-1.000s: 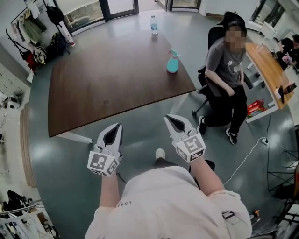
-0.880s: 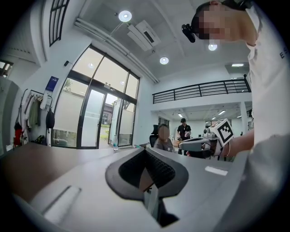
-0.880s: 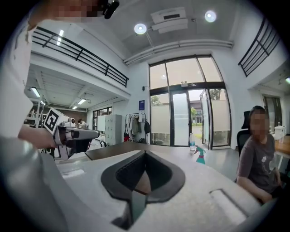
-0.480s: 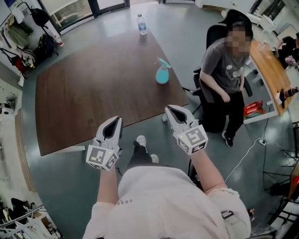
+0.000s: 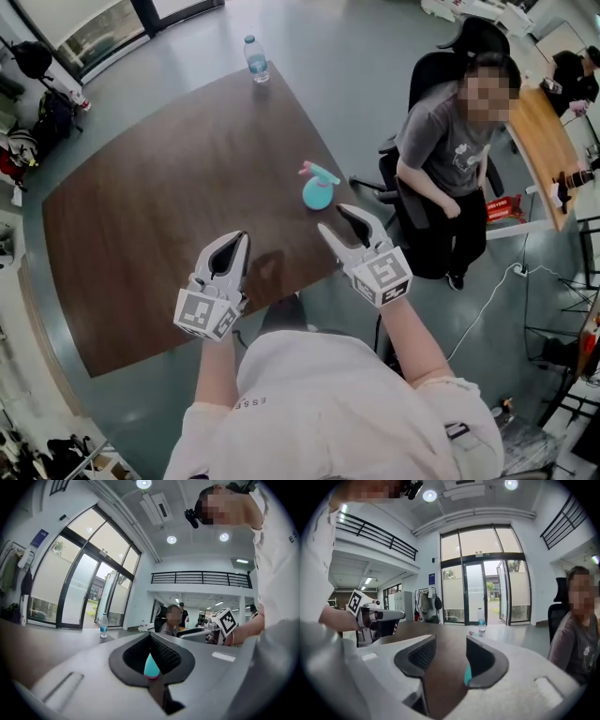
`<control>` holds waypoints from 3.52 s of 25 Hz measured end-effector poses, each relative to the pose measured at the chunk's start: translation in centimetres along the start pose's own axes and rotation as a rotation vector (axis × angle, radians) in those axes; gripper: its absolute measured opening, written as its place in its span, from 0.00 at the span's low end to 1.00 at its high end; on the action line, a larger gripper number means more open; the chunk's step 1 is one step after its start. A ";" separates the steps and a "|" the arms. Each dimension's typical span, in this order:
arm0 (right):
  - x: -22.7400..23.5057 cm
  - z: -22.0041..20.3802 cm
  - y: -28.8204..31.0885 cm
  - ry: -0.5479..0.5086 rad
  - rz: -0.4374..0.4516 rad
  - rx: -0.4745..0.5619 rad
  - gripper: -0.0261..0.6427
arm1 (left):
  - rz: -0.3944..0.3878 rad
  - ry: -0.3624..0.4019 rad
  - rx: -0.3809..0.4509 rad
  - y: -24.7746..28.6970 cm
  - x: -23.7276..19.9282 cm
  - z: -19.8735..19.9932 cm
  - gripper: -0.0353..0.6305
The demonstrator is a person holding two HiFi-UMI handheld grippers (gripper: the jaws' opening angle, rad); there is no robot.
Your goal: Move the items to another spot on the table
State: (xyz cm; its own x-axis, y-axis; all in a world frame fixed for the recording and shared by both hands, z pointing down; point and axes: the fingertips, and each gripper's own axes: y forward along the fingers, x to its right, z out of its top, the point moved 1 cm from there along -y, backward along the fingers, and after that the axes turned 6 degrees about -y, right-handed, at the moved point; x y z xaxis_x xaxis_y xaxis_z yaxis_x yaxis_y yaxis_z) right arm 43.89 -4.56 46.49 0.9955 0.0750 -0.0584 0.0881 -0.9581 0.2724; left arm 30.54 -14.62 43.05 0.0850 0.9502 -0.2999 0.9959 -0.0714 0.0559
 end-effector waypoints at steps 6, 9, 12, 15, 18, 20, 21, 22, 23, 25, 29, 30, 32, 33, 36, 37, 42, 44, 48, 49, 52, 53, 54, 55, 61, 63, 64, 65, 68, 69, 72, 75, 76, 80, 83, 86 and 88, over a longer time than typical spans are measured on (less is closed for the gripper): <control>6.0 -2.6 4.1 0.057 -0.111 -0.037 0.47 | -0.037 -0.070 -0.058 6.4 -3.6 -1.2 0.08; 7.5 -4.1 5.9 0.065 -0.116 -0.068 0.50 | -0.046 -0.094 -0.073 8.3 -5.0 -2.1 0.08; 8.1 -5.7 7.5 0.070 -0.080 -0.094 0.50 | -0.064 -0.092 -0.100 9.9 -5.8 -3.3 0.08; 8.3 -6.5 8.7 0.055 -0.047 -0.085 0.50 | -0.074 -0.104 -0.113 10.9 -6.3 -3.9 0.08; 8.1 -6.4 9.5 -0.010 -0.038 -0.069 0.49 | -0.071 -0.108 -0.131 11.2 -7.0 -4.6 0.08; 7.9 -6.7 9.9 -0.044 -0.041 -0.076 0.43 | -0.066 -0.106 -0.142 11.0 -7.3 -4.9 0.08; 7.8 -6.7 10.1 -0.055 -0.045 -0.075 0.31 | -0.063 -0.104 -0.147 10.8 -7.4 -5.1 0.08; 7.8 -6.7 10.2 -0.062 -0.046 -0.073 0.24 | -0.062 -0.101 -0.150 10.7 -7.5 -5.2 0.08; 7.7 -6.7 10.2 -0.064 -0.045 -0.073 0.23 | -0.061 -0.099 -0.152 10.6 -7.5 -5.2 0.08; 7.6 -6.6 10.2 -0.061 -0.038 -0.074 0.22 | -0.061 -0.095 -0.147 10.5 -7.5 -5.1 0.08; 7.2 -5.8 8.7 -0.039 -0.031 -0.062 0.22 | -0.052 -0.079 -0.135 9.2 -6.6 -4.3 0.08; 7.2 -5.5 8.2 -0.035 -0.035 -0.060 0.22 | -0.048 -0.073 -0.129 8.9 -6.2 -3.9 0.08; 7.0 -4.9 6.8 -0.040 -0.040 -0.049 0.22 | -0.040 -0.062 -0.109 8.0 -5.1 -3.4 0.08; 6.8 -4.7 5.9 -0.047 -0.041 -0.043 0.22 | -0.034 -0.055 -0.097 7.4 -4.5 -3.2 0.08; 5.8 -4.0 3.5 -0.059 -0.026 -0.029 0.22 | -0.009 -0.027 -0.049 5.1 -2.5 -2.6 0.08; 5.3 -3.7 2.8 -0.063 -0.015 -0.021 0.22 | 0.005 -0.018 -0.032 4.3 -2.0 -2.3 0.08; 1.9 -2.4 -0.5 -0.100 0.065 0.013 0.22 | 0.097 -0.002 0.047 -1.3 1.5 -1.2 0.08; 0.2 -2.3 -1.7 -0.120 0.113 0.025 0.22 | 0.149 0.005 0.077 -4.0 2.8 -1.6 0.08; -3.9 -2.0 -2.6 -0.156 0.220 0.043 0.22 | 0.289 0.022 0.116 -10.2 3.9 -2.4 0.08; -5.3 -1.9 -2.7 -0.162 0.245 0.044 0.22 | 0.326 0.018 0.121 -12.0 3.9 -2.5 0.08; -9.5 -0.9 -2.9 -0.186 0.328 0.060 0.22 | 0.428 -0.005 0.156 -17.8 4.0 -2.7 0.08; -10.8 -0.4 -2.7 -0.197 0.358 0.067 0.22 | 0.456 -0.015 0.179 -19.6 4.0 -2.6 0.08; -12.3 0.1 -2.5 -0.210 0.388 0.073 0.22 | 0.481 -0.021 0.204 -21.4 4.1 -2.3 0.08; -13.7 0.5 -2.1 -0.223 0.419 0.078 0.22 | 0.508 -0.022 0.225 -23.2 4.2 -2.1 0.08; -24.1 2.4 -0.1 -0.300 0.569 0.094 0.22 | 0.666 -0.003 0.292 -34.0 3.5 -1.7 0.08; -27.8 3.0 0.7 -0.309 0.600 0.098 0.22 | 0.711 -0.002 0.306 -37.9 2.6 -2.0 0.08; -29.7 3.2 1.1 -0.307 0.613 0.097 0.22 | 0.733 -0.001 0.308 -39.9 2.2 -2.1 0.08; -31.6 3.5 1.6 -0.300 0.625 0.096 0.22 | 0.752 0.000 0.308 -41.9 1.8 -2.1 0.08; -37.8 3.9 3.3 -0.280 0.669 0.094 0.22 | 0.796 0.017 0.302 -48.0 0.4 -1.7 0.08; -40.0 3.9 4.0 -0.278 0.681 0.092 0.22 | 0.808 0.022 0.300 -50.0 -0.2 -1.6 0.08; -46.3 4.0 5.5 -0.276 0.701 0.084 0.22 | 0.831 0.018 0.299 -55.9 -2.2 -1.5 0.08; -52.1 4.4 6.9 -0.281 0.723 0.084 0.22 | 0.850 0.023 0.307 -61.0 -3.6 -0.9 0.08; -53.7 4.6 7.4 -0.280 0.729 0.083 0.22 | 0.858 0.026 0.307 -62.3 -4.0 -0.9 0.08; -59.4 5.2 9.6 -0.276 0.754 0.068 0.22 | 0.913 0.019 0.297 -67.6 -5.7 -1.1 0.08; -62.8 6.2 11.7 -0.263 0.793 0.052 0.22 | 0.952 0.001 0.313 -70.6 -7.5 -1.2 0.08; -64.9 6.7 13.9 -0.251 0.828 0.032 0.22 | 0.959 -0.029 0.321 -71.6 -9.3 -1.4 0.08; -66.5 7.0 15.8 -0.259 0.842 0.035 0.22 | 0.959 -0.045 0.322 -72.2 -10.8 -1.4 0.08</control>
State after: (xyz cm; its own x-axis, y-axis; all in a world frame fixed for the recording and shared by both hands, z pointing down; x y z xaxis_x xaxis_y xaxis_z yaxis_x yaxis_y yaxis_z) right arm -21.20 -26.64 47.94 0.6894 -0.7212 -0.0684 -0.6770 -0.6750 0.2934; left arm -42.34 -19.32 43.58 0.8482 0.4371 -0.2992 0.4673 -0.8835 0.0341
